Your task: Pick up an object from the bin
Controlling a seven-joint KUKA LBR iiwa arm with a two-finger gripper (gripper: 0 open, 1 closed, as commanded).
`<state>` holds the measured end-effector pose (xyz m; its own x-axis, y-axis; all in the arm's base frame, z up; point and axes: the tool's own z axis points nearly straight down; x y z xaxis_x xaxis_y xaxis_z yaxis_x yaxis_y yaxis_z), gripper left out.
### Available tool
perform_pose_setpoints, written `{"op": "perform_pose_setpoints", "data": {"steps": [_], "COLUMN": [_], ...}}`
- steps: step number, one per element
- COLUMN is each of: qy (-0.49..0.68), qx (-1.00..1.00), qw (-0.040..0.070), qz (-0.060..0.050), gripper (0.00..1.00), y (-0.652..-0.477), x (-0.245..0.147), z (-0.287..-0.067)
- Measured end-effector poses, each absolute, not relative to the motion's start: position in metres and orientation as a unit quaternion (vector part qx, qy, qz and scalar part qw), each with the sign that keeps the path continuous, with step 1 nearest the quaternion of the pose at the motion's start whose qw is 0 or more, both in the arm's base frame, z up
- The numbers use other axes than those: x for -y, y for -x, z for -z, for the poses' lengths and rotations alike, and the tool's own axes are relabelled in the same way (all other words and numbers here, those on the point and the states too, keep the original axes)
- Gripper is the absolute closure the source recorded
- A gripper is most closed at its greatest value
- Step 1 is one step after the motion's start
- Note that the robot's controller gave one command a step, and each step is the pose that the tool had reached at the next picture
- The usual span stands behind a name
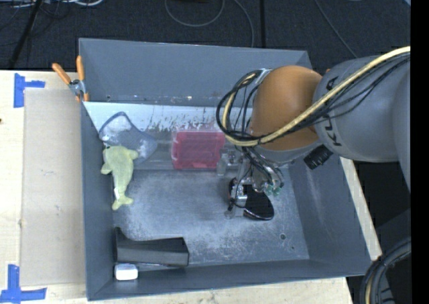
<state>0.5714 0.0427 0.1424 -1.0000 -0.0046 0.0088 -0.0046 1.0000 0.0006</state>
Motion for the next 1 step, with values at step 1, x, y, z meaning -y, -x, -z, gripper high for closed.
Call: {"op": "perform_pose_setpoints", "data": {"steps": [1], "qy": [-0.002], "qx": [1.000], "qw": [0.000], "qz": [0.000], "gripper": [0.00], "y": [-0.5733], "x": [-0.0426], "z": [-0.1467]}}
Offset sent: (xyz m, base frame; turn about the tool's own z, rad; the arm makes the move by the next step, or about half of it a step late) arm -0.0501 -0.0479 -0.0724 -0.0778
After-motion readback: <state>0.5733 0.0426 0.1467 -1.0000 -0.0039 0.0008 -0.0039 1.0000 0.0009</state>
